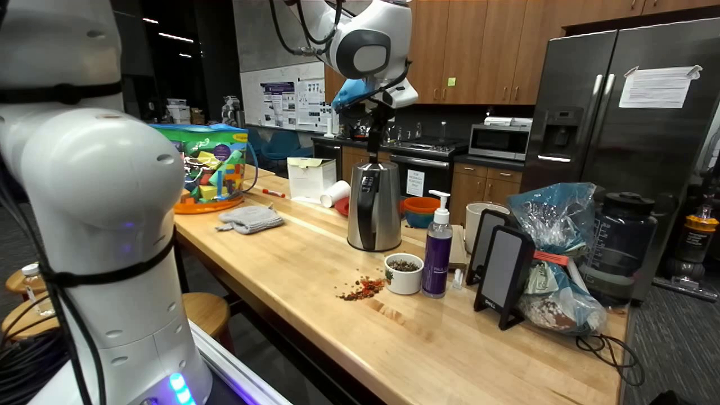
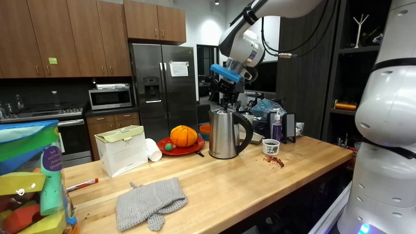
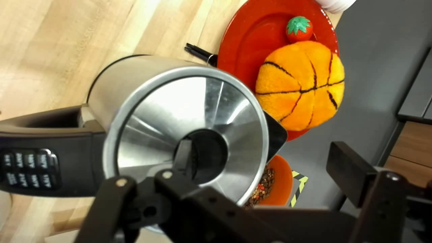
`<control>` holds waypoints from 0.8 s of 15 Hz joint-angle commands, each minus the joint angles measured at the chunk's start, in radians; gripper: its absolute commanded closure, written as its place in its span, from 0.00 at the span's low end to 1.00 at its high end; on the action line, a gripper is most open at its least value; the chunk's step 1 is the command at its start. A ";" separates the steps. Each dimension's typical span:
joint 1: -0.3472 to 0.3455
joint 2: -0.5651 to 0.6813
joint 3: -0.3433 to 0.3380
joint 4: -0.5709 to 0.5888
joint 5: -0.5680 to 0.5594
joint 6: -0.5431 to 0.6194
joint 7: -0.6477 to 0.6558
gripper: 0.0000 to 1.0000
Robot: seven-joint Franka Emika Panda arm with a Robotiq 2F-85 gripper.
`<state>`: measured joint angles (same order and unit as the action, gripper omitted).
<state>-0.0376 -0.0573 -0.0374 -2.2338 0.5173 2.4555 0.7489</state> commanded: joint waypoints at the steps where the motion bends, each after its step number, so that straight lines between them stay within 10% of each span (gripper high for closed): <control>1: 0.000 0.022 -0.003 0.021 0.027 -0.032 -0.020 0.00; 12: -0.011 0.075 -0.008 0.056 0.028 -0.075 -0.009 0.00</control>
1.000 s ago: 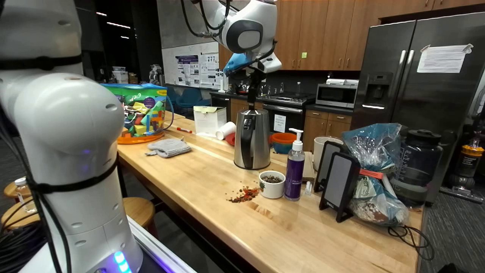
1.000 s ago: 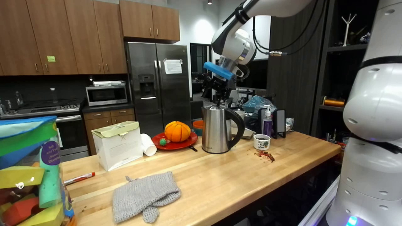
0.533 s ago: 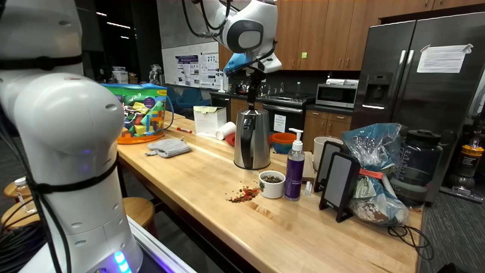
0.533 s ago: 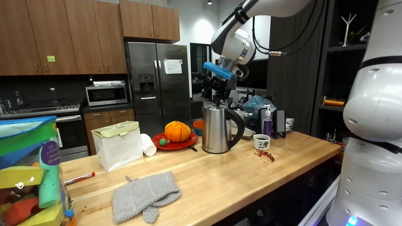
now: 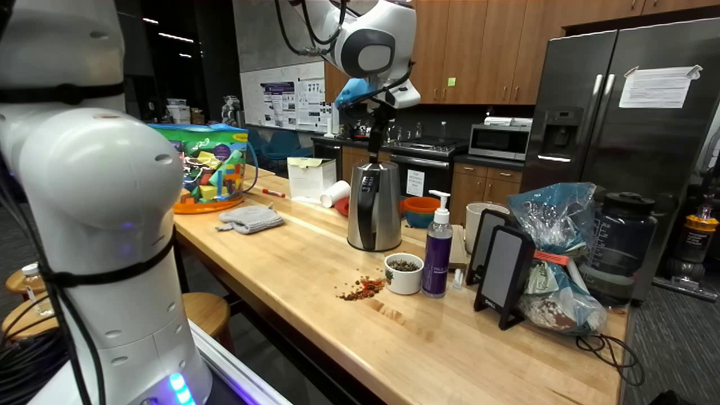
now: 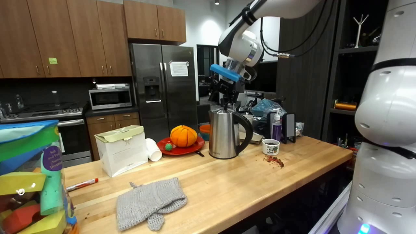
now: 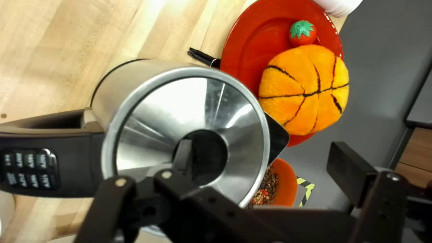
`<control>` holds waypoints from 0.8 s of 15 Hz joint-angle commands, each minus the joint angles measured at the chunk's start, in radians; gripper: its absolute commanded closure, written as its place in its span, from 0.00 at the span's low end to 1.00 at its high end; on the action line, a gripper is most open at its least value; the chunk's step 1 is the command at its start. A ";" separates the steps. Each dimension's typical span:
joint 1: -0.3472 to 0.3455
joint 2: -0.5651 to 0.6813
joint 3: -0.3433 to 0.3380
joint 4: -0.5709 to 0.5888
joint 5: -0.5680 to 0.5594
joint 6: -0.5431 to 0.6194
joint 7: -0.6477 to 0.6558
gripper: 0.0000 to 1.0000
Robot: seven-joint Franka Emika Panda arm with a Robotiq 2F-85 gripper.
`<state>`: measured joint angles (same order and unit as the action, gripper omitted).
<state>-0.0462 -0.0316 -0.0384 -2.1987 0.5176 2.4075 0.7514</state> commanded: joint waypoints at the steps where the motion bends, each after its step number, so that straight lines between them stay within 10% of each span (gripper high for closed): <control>1: -0.003 0.049 -0.007 0.023 0.028 -0.032 -0.011 0.00; 12: -0.005 -0.049 -0.005 0.007 0.004 -0.017 0.006 0.00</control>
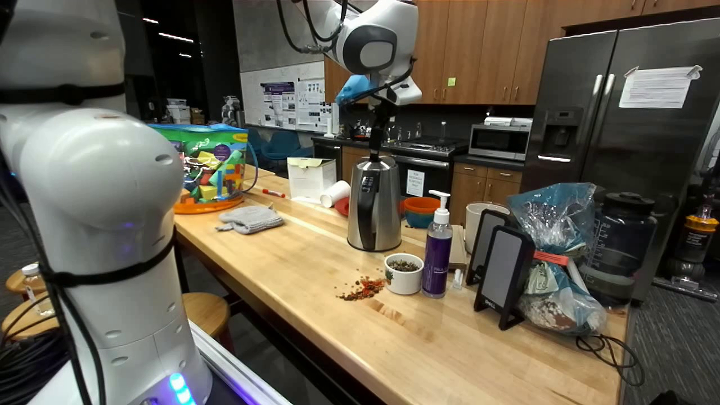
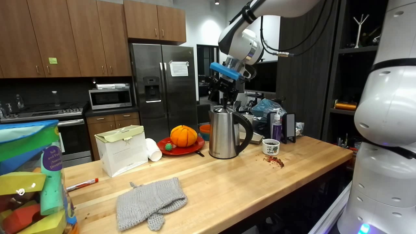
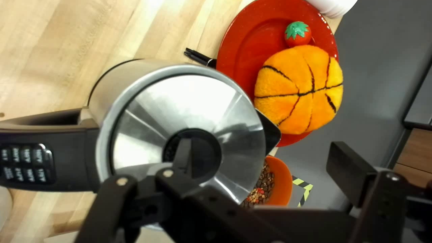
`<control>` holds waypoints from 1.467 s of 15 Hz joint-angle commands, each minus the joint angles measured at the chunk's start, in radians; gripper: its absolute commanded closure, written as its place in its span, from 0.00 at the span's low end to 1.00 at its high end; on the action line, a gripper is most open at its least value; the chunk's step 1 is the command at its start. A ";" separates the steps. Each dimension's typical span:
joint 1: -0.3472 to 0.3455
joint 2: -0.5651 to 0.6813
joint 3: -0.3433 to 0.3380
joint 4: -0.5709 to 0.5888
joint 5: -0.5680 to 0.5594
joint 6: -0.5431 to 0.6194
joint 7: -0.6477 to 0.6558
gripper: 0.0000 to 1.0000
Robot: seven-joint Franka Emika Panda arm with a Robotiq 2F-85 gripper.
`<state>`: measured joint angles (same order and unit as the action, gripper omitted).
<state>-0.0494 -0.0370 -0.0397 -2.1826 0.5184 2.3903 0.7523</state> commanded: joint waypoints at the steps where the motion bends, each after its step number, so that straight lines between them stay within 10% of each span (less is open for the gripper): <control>1: -0.002 -0.055 -0.004 -0.011 0.000 0.002 0.007 0.00; 15: -0.037 -0.275 -0.006 -0.158 -0.071 0.073 -0.009 0.00; 22: -0.007 -0.477 -0.041 -0.316 -0.005 0.182 -0.285 0.00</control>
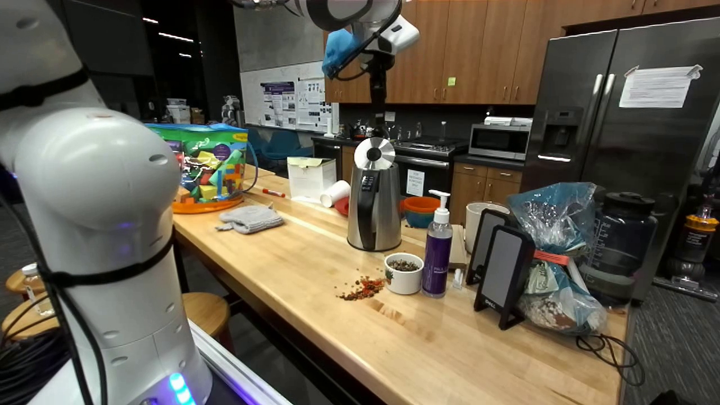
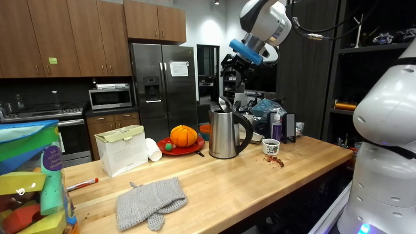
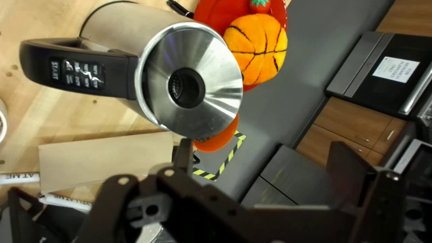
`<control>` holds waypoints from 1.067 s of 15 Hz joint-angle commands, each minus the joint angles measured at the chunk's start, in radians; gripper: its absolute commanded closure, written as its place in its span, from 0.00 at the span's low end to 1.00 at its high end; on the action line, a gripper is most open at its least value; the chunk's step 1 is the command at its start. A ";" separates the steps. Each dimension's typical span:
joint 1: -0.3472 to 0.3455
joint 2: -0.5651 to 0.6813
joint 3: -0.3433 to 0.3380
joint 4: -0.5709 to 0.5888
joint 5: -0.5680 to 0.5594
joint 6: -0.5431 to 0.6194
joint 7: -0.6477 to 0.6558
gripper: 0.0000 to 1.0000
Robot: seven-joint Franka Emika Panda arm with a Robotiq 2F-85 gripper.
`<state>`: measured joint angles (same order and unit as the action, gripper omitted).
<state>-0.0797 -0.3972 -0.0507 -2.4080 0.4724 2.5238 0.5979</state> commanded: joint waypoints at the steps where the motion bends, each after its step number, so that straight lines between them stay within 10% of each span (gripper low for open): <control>1: 0.027 -0.143 -0.035 -0.110 0.057 0.061 -0.169 0.00; 16: 0.239 -0.383 -0.248 -0.378 0.250 0.322 -0.711 0.00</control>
<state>0.0866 -0.7662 -0.2451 -2.7547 0.6676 2.7528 -0.0335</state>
